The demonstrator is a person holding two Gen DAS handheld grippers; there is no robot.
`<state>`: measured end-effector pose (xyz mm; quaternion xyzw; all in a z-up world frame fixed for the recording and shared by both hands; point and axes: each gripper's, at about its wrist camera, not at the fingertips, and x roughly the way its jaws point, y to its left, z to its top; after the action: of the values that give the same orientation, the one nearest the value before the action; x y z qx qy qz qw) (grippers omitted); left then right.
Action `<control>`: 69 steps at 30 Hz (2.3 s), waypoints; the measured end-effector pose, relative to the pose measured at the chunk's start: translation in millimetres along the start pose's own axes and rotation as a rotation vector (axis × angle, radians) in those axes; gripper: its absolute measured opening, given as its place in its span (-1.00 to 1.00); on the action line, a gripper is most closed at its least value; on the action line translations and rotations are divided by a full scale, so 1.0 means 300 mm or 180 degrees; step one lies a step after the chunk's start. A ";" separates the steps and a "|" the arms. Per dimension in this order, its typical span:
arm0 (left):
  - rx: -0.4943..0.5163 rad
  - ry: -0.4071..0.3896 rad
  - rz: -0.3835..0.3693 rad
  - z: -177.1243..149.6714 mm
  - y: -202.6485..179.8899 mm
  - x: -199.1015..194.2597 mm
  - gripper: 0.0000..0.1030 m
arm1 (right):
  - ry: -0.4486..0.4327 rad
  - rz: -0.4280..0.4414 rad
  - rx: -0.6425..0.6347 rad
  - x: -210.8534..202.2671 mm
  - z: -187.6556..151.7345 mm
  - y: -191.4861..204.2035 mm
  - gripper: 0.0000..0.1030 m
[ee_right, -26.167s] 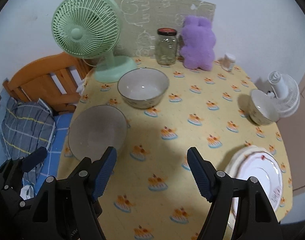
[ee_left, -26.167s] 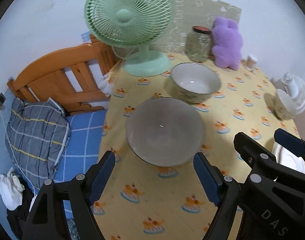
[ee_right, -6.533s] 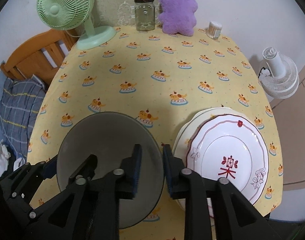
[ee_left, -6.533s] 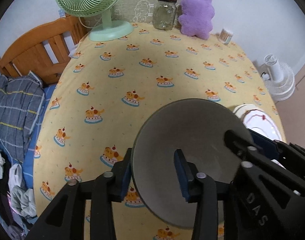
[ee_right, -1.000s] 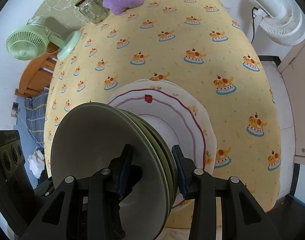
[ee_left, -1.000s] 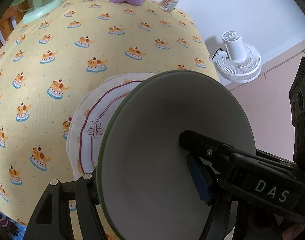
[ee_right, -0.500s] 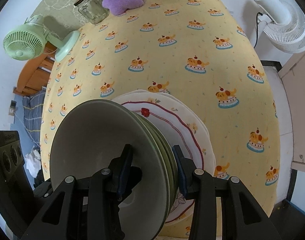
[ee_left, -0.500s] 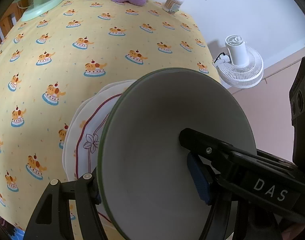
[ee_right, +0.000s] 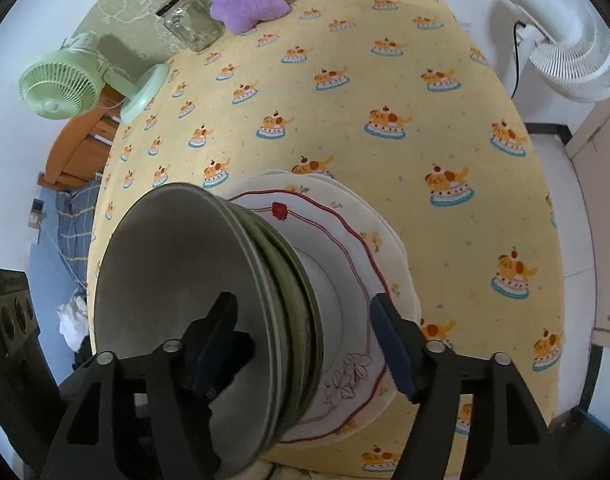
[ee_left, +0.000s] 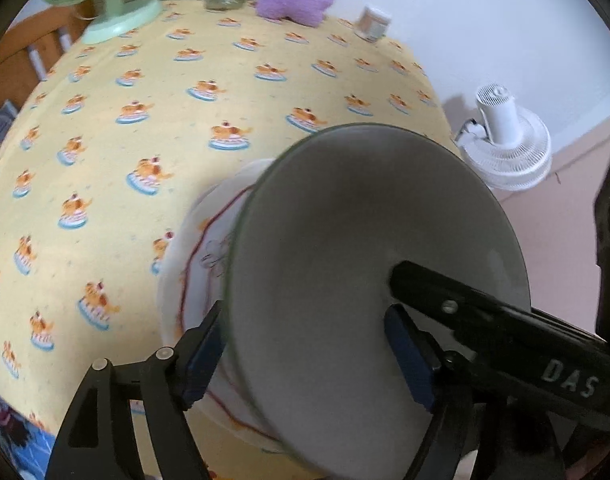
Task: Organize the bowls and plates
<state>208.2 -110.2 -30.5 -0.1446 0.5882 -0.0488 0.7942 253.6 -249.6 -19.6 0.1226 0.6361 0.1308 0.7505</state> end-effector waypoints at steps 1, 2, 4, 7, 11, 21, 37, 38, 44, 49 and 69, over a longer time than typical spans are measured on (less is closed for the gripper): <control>-0.0023 -0.0042 0.0029 -0.005 0.001 -0.011 0.61 | -0.0035 0.0001 -0.0025 -0.012 -0.004 0.001 0.48; -0.0031 -0.0095 0.0053 -0.013 0.003 -0.027 0.66 | -0.0079 -0.0011 -0.0054 -0.026 -0.009 0.004 0.50; -0.0021 -0.0152 0.0060 -0.023 0.005 -0.049 0.67 | -0.0194 -0.0068 -0.0140 -0.059 -0.025 0.023 0.56; 0.0063 -0.0216 0.0041 -0.035 0.010 -0.081 0.67 | -0.0322 -0.0146 -0.0210 -0.096 -0.049 0.049 0.57; 0.0254 -0.0392 0.0015 -0.051 0.028 -0.151 0.67 | -0.0553 -0.0276 -0.0243 -0.156 -0.098 0.094 0.57; 0.0604 -0.1039 -0.0042 -0.150 0.154 -0.357 0.69 | -0.1356 -0.0715 -0.0172 -0.294 -0.291 0.283 0.57; 0.0618 -0.1621 0.0551 -0.348 0.488 -0.431 0.83 | -0.1823 -0.0901 -0.0412 -0.154 -0.554 0.524 0.57; 0.0582 -0.1647 0.0573 -0.361 0.503 -0.429 0.83 | -0.1841 -0.0903 -0.0426 -0.144 -0.565 0.523 0.57; 0.0543 -0.1761 0.0563 -0.433 0.531 -0.431 0.83 | -0.1963 -0.0894 -0.0522 -0.111 -0.639 0.519 0.57; 0.0557 -0.1761 0.0565 -0.507 0.525 -0.431 0.83 | -0.2018 -0.0859 -0.0528 -0.114 -0.700 0.510 0.57; 0.0478 -0.2091 0.0495 -0.553 0.492 -0.485 0.84 | -0.2320 -0.0909 -0.0638 -0.175 -0.772 0.509 0.58</control>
<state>-6.9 38.0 17.0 -0.0484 0.3052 0.0179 0.9509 10.6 -121.1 45.0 -0.0025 0.3231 0.0346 0.9457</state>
